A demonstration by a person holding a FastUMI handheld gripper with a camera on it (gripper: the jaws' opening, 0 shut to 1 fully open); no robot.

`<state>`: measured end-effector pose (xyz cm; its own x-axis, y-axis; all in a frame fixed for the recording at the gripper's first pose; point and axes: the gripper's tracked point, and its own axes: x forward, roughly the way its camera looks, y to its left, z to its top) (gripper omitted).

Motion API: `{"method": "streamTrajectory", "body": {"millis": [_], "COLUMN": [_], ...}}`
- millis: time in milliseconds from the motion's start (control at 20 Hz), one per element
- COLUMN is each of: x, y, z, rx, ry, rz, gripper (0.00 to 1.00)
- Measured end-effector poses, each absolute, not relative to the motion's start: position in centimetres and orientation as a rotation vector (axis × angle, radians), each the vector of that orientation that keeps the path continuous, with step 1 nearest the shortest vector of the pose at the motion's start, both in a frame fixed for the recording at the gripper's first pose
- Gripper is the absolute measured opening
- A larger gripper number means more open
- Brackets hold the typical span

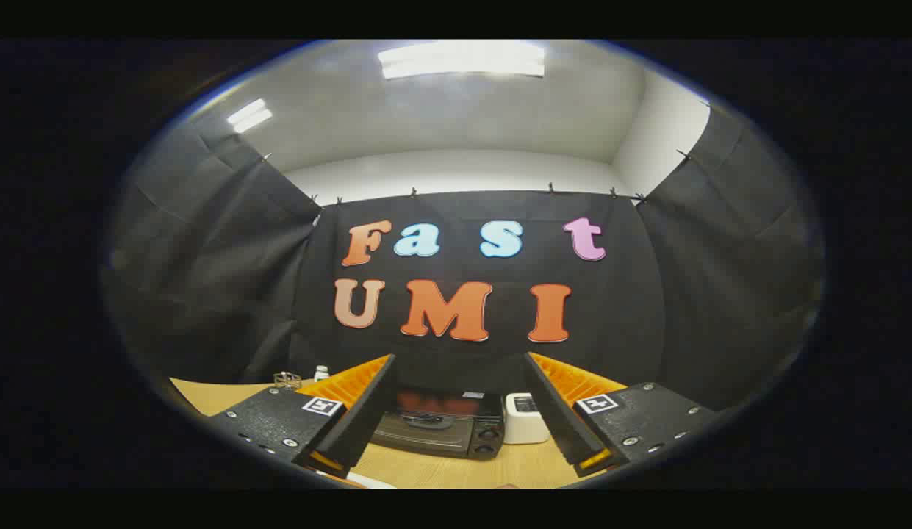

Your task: Open the toaster oven, put the food inside, and close the toaster oven door.

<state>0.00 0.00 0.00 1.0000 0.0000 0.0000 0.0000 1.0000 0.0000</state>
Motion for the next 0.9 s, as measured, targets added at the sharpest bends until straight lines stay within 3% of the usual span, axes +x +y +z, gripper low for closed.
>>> {"method": "streamTrajectory", "body": {"millis": [900], "x": [2.0], "y": [0.3], "z": [-1.2], "rx": [0.045], "ry": [-0.005], "rz": [-0.019], "gripper": [0.99]}}
